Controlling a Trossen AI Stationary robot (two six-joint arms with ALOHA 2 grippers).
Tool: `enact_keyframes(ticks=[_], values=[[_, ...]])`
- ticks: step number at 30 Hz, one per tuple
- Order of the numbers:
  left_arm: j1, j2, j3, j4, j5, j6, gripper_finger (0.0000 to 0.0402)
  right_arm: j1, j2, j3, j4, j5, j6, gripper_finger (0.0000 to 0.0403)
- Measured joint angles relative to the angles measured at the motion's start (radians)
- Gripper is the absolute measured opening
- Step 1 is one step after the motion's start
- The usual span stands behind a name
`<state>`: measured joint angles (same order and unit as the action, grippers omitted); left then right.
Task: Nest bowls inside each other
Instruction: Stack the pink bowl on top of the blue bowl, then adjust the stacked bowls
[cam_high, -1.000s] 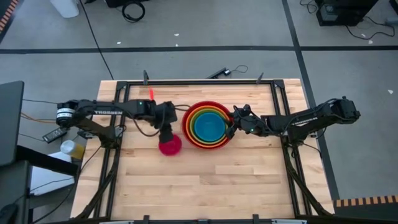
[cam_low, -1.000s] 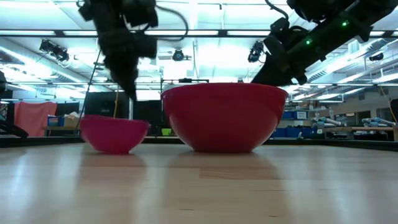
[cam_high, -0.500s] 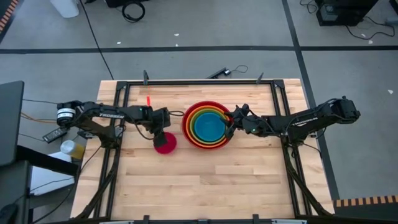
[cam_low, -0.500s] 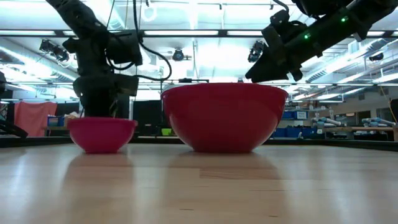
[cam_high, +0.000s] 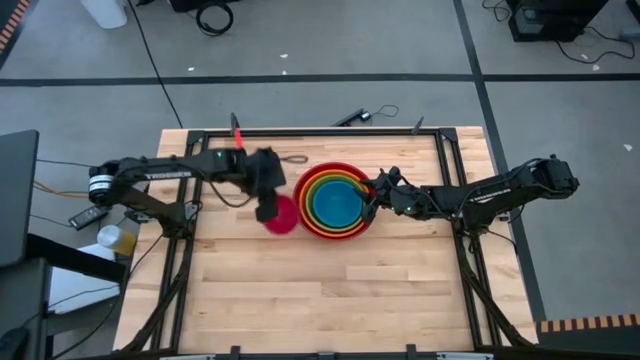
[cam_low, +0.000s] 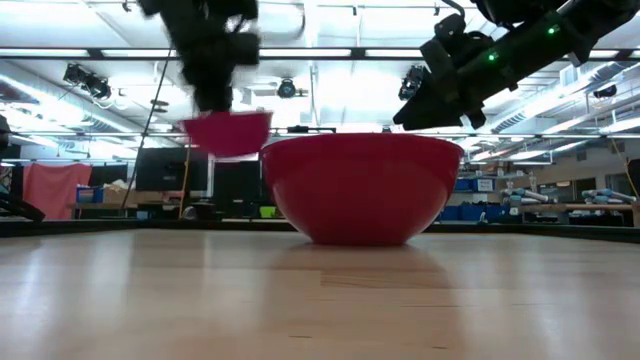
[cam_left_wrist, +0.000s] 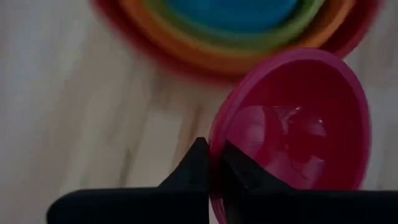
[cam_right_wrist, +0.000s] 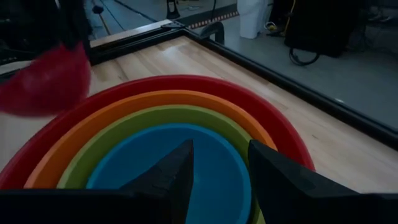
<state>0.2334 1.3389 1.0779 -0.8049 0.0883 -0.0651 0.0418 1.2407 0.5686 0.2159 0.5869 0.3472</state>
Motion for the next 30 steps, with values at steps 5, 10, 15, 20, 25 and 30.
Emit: enact_keyframes(ticks=[5, 10, 15, 20, 25, 30], values=[[0.03, 0.001, 0.155, 0.072, -0.05, 0.077, 0.001, 0.002, 0.0, 0.0, 0.0, 0.113, -0.007, 0.0161], [0.069, 0.088, 0.173, 0.253, -0.042, 0.102, 0.001, 0.003, 0.0, 0.0, 0.001, 0.198, -0.01, 0.0161], [0.074, 0.284, 0.173, 0.449, -0.001, 0.098, 0.0022, 0.009, -0.03, 0.0, -0.014, 0.282, -0.011, 0.0161], [0.072, 0.411, 0.218, 0.457, 0.045, 0.103, 0.0068, 0.029, -0.16, 0.001, -0.116, 0.358, -0.01, 0.0161], [0.074, 0.454, 0.251, 0.443, 0.045, 0.103, 0.0121, 0.022, -0.224, 0.001, -0.152, 0.305, -0.01, 0.0161], [0.07, 0.418, 0.281, 0.395, 0.05, 0.103, 0.0167, -0.034, -0.163, 0.001, -0.232, 0.329, 0.011, 0.0161]])
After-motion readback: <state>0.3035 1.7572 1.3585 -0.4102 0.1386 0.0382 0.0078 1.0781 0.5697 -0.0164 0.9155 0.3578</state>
